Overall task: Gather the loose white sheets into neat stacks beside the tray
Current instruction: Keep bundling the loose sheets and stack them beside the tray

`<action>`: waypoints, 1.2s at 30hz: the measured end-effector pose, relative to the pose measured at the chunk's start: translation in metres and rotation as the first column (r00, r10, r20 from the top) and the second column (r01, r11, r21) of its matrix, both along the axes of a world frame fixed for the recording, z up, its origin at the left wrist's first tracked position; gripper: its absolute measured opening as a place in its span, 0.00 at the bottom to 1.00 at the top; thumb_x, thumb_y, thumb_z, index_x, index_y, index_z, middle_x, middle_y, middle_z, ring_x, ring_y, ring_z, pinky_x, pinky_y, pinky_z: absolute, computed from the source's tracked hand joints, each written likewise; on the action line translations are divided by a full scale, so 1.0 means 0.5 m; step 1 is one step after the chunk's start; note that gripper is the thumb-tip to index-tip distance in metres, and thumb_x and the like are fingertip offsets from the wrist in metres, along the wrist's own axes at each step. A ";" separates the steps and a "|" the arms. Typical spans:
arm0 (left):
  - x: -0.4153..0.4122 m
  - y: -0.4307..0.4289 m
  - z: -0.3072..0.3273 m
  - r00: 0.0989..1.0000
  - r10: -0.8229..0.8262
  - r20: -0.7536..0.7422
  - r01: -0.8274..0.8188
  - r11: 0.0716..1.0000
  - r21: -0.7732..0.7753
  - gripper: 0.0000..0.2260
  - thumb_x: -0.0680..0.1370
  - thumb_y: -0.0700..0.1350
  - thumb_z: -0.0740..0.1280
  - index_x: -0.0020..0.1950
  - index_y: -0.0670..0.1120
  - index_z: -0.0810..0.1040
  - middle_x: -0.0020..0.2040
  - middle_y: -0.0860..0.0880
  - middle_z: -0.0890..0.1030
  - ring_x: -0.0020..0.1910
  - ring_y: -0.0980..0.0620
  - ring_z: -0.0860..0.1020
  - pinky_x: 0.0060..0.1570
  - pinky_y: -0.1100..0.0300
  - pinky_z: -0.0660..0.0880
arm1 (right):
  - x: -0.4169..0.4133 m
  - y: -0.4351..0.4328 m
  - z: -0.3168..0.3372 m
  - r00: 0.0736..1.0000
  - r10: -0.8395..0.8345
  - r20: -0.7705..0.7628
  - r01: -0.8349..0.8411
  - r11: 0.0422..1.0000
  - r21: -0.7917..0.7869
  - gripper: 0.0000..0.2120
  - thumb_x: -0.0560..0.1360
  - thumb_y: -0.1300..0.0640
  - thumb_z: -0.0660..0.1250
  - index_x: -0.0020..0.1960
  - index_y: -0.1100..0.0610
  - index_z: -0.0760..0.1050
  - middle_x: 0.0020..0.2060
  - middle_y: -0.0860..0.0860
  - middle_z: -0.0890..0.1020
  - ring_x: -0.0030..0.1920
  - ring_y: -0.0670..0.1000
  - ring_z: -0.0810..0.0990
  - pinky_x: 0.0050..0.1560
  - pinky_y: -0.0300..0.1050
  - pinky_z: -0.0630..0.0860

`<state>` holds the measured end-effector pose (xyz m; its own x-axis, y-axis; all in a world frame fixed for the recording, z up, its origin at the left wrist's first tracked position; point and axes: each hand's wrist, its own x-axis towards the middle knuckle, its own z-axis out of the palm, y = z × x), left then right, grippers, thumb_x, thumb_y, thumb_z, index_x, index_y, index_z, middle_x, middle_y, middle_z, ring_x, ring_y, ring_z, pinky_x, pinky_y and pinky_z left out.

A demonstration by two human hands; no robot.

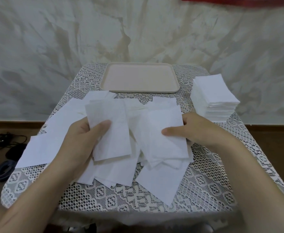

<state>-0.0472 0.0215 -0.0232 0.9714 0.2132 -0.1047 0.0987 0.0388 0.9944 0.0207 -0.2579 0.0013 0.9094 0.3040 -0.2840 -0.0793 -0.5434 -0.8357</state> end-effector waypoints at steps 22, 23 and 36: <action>-0.004 -0.011 0.007 0.997 0.007 0.083 -0.011 0.999 0.041 0.10 0.83 0.44 0.68 0.50 0.56 0.88 0.53 0.46 0.88 0.53 0.41 0.87 0.61 0.31 0.79 | -0.055 -0.001 -0.012 0.972 -0.216 0.091 0.169 0.915 0.366 0.06 0.78 0.58 0.72 0.55 0.56 0.82 0.52 0.63 0.85 0.46 0.57 0.84 0.40 0.56 0.78; -0.004 -0.012 0.007 0.996 0.004 0.088 -0.008 0.999 0.044 0.10 0.84 0.45 0.67 0.51 0.56 0.88 0.54 0.46 0.88 0.54 0.41 0.86 0.61 0.30 0.78 | -0.057 0.001 -0.009 0.970 -0.229 0.077 0.178 0.894 0.411 0.07 0.78 0.58 0.72 0.55 0.55 0.82 0.52 0.61 0.86 0.46 0.55 0.84 0.39 0.52 0.78; -0.009 -0.043 -0.007 0.995 -0.085 0.053 0.086 0.996 0.000 0.15 0.84 0.54 0.62 0.44 0.48 0.82 0.30 0.54 0.79 0.26 0.54 0.75 0.28 0.63 0.70 | -0.091 0.091 -0.013 0.991 -0.130 0.042 0.102 0.908 0.406 0.04 0.78 0.55 0.73 0.52 0.51 0.83 0.45 0.47 0.88 0.46 0.49 0.88 0.52 0.57 0.84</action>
